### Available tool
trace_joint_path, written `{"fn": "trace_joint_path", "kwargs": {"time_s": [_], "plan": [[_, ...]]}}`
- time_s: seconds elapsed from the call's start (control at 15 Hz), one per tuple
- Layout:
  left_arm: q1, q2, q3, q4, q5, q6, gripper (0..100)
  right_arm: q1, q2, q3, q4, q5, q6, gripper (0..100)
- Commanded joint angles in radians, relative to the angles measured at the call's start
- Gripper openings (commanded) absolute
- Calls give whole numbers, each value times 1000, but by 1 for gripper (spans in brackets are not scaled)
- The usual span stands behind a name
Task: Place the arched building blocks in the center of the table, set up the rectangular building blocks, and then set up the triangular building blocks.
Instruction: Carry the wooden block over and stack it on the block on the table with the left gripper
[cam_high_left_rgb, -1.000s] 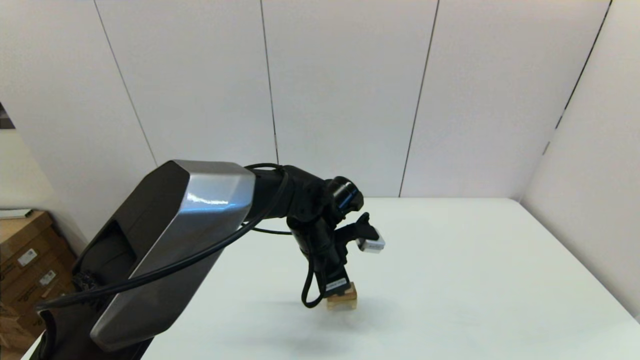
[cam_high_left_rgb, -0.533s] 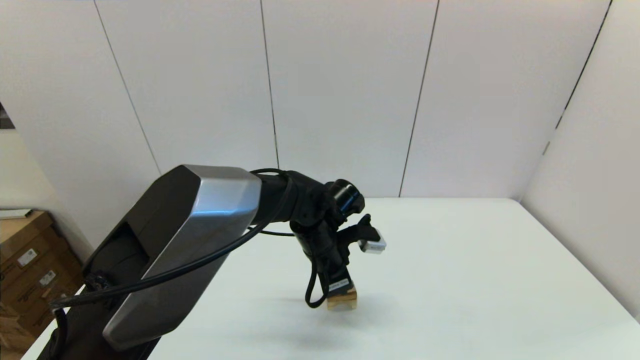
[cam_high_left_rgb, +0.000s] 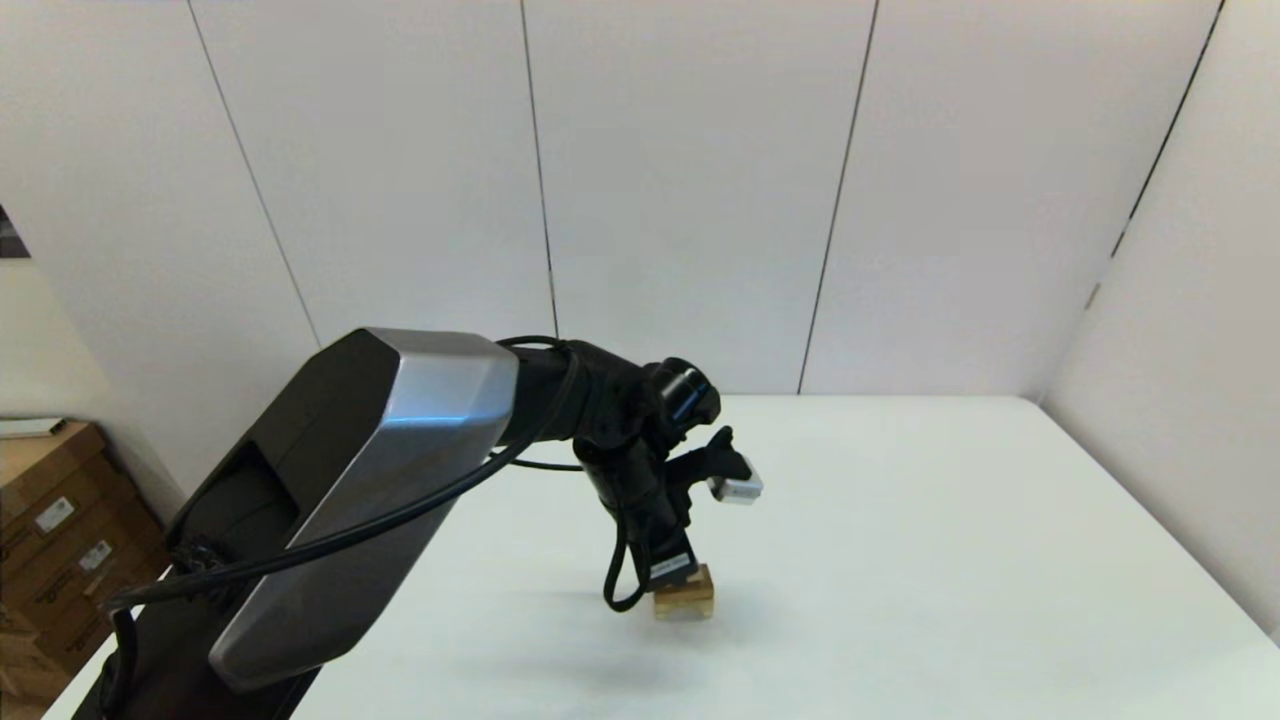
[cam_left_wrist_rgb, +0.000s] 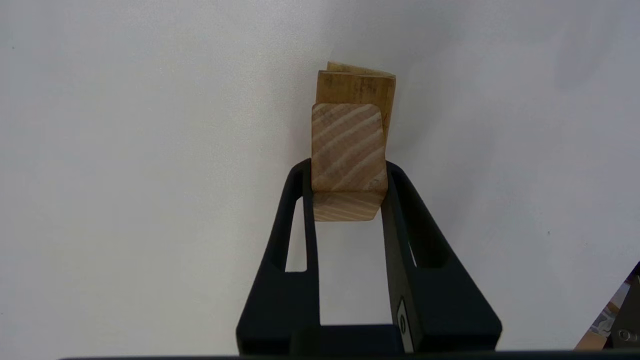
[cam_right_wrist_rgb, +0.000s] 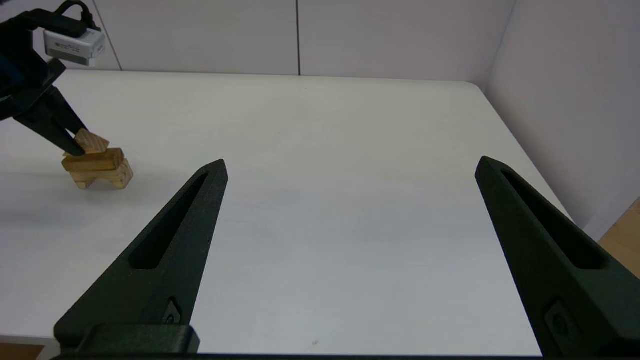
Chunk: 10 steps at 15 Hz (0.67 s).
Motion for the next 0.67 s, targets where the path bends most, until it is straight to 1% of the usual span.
{"fn": "trace_joint_path", "kwargs": {"time_s": [0.07, 0.67], "plan": [[-1, 1, 0, 5, -1, 5, 0, 0, 0, 2, 0, -1, 0, 100], [-4, 4, 0, 5, -4, 9, 0, 0, 0, 2, 0, 1, 0, 100]]}}
